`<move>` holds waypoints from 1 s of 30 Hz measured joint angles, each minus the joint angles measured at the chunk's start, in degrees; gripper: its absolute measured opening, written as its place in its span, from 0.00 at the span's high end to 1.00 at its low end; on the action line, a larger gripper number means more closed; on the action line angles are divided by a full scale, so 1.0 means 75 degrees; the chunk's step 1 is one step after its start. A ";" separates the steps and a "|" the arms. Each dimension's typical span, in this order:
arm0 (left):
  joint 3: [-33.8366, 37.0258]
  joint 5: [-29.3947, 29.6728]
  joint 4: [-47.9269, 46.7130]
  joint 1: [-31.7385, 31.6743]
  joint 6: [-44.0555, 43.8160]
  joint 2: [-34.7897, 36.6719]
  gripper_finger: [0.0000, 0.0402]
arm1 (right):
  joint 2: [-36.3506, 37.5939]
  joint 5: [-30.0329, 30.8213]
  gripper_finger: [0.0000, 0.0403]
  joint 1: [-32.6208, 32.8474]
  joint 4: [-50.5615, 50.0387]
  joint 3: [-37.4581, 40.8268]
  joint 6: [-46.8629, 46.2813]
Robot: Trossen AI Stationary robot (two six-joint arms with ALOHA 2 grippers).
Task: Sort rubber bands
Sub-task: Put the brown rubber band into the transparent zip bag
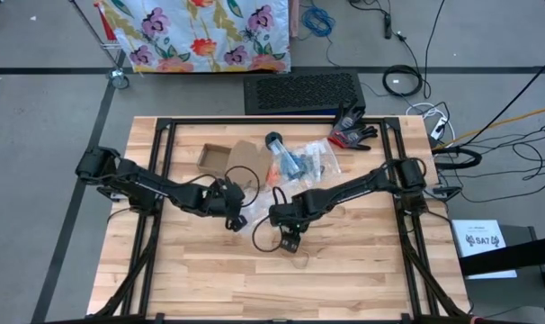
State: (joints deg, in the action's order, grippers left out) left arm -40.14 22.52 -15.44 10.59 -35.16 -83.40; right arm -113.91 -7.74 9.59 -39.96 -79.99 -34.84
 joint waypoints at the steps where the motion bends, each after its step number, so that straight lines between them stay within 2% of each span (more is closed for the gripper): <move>1: 0.0000 -0.0002 0.0010 0.0058 -0.0008 0.0000 1.00 | -0.0117 -0.0199 0.45 0.0038 0.0058 0.0000 -0.0100; 5: 0.0000 -0.0002 0.0004 0.0252 -0.0008 0.0000 1.00 | -0.0527 -0.1437 0.39 0.0151 0.0577 -0.0020 -0.0242; 16: -0.0009 -0.0026 0.0127 0.0323 0.0000 0.0000 1.00 | -0.0679 -0.1497 0.38 0.0455 0.1214 -0.0017 -0.0614; 23: -0.0012 -0.0029 0.0168 0.0322 -0.0009 0.0001 1.00 | -0.0696 -0.1186 0.38 0.0673 0.1522 -0.0012 -0.0808; 30: -0.0015 -0.0166 0.0224 0.0328 -0.0057 0.0000 1.00 | -0.0802 -0.0072 0.39 0.0967 0.1533 -0.0015 -0.0660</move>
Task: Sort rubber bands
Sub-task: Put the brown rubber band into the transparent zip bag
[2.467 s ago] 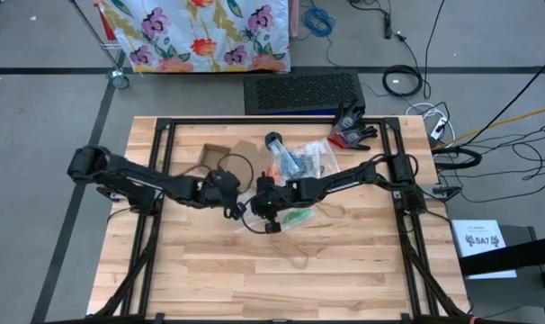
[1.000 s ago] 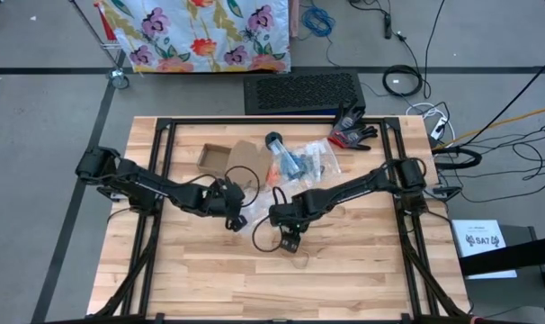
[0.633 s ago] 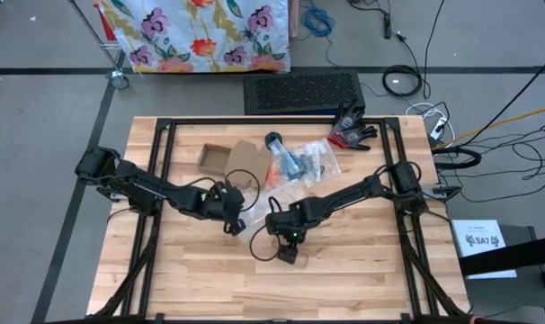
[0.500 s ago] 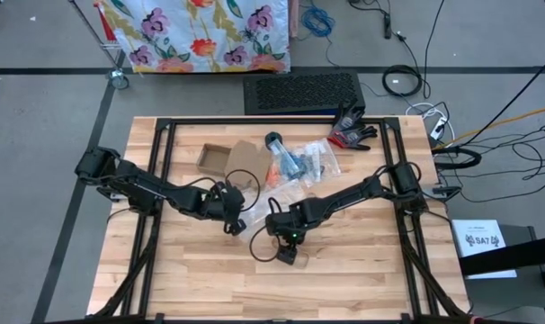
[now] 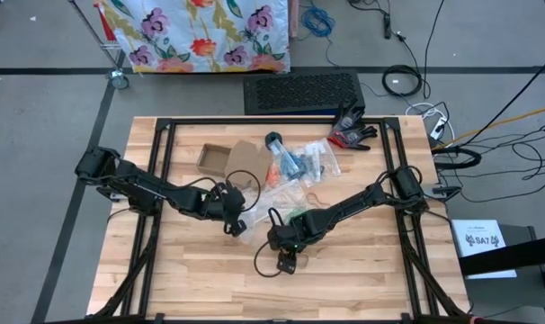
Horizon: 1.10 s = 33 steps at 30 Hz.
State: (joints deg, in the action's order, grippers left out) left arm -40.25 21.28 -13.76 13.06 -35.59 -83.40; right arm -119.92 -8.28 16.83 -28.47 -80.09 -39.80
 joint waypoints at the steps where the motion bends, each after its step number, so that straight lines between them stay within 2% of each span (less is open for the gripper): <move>1: 0.0000 -0.0006 0.0003 0.0001 -0.0003 0.0003 1.00 | -0.0030 0.0138 0.39 0.0041 -0.0003 -0.0003 0.0001; 4: 0.0000 -0.0006 0.0010 -0.0001 -0.0004 0.0002 1.00 | -0.0219 0.0480 0.45 0.0140 -0.0025 -0.0020 -0.0004; 7: 0.0000 -0.0006 0.0018 0.0000 -0.0001 0.0001 1.00 | -0.0328 0.0762 0.54 0.0221 -0.0020 -0.0035 0.0003; 11: 0.0000 -0.0006 0.0090 0.0000 0.0011 0.0002 1.00 | -0.0341 0.1544 0.75 0.0365 -0.0142 -0.0032 0.0152; 14: -0.0001 -0.0006 0.0212 -0.0001 0.0167 0.0000 1.00 | -0.0323 0.1802 0.94 0.0391 -0.0356 -0.0026 0.0371; 15: -0.0003 -0.0006 0.0227 0.0001 0.0189 0.0002 1.00 | -0.0290 0.1855 0.97 0.0388 -0.0422 -0.0026 0.0430; 19: -0.0003 -0.0006 0.0213 -0.0002 0.0197 0.0000 1.00 | 0.0129 0.2594 0.99 0.0386 -0.0729 0.0021 0.0797; 22: -0.0003 -0.0006 0.0198 -0.0002 0.0197 0.0001 1.00 | 0.0692 0.3843 0.99 0.0240 -0.1066 0.0128 0.1244; 24: -0.0003 -0.0006 0.0204 -0.0002 0.0200 0.0001 1.00 | 0.1205 0.4852 0.99 0.0150 -0.0779 0.0046 0.1449; 26: -0.0003 -0.0008 0.0249 -0.0002 0.0203 0.0002 1.00 | 0.1524 0.5476 1.00 0.0061 -0.0240 0.0037 0.1906; 30: -0.0003 -0.0222 0.0369 -0.0036 0.0206 0.0002 1.00 | 0.1502 0.5303 1.00 -0.0293 0.1782 0.0070 0.3521; 33: -0.0063 -0.0270 0.0364 -0.0037 0.0223 0.0019 1.00 | 0.1430 0.4868 1.00 -0.0590 0.2828 0.0010 0.3898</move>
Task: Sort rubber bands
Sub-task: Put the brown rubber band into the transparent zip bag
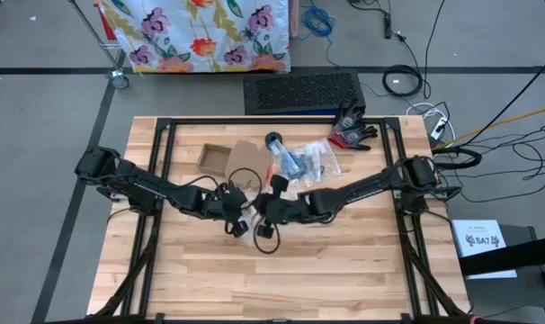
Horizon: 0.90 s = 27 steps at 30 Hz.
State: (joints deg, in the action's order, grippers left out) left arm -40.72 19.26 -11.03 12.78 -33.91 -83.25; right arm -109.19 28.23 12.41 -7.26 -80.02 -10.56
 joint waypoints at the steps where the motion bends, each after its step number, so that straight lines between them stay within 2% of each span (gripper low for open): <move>1: -0.0044 -0.0017 0.0006 0.0000 0.0040 0.0005 1.00 | -0.0083 -0.0105 1.00 -0.0082 0.0095 0.0011 0.0127; 13: -0.0304 -0.0108 0.0004 -0.0004 0.0435 0.0219 1.00 | -0.0560 -0.0386 1.00 -0.0562 0.1778 0.0028 0.1613; 18: -0.0294 -0.0109 -0.0074 -0.0015 0.0434 0.0220 1.00 | -0.0642 -0.1302 1.00 -0.0739 0.1747 0.0011 0.1383; 27: -0.0281 -0.0009 0.0028 -0.0004 0.0458 0.0283 1.00 | -0.0885 -0.1772 1.00 -0.0746 0.0729 -0.0007 0.0576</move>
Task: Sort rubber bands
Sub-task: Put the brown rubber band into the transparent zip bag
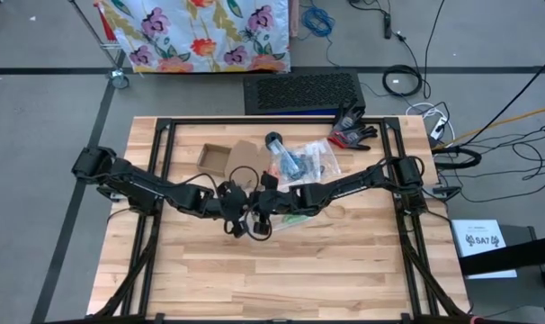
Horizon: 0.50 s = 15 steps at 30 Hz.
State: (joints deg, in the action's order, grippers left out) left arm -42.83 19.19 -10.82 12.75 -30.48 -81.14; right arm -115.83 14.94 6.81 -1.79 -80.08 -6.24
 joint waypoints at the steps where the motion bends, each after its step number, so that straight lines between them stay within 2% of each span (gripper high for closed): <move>1: 0.0004 0.0003 -0.0008 -0.0002 0.0031 0.0032 1.00 | -0.0018 -0.0003 1.00 0.0001 -0.0044 -0.0010 -0.0099; 15: 0.0026 -0.0059 0.0028 -0.0031 0.0114 0.0223 1.00 | -0.0131 -0.0271 1.00 0.0212 -0.0284 -0.0014 -0.0246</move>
State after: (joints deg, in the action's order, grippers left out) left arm -42.63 18.74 -10.61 12.51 -29.63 -79.46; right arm -116.81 12.91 8.40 -3.92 -80.18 -8.08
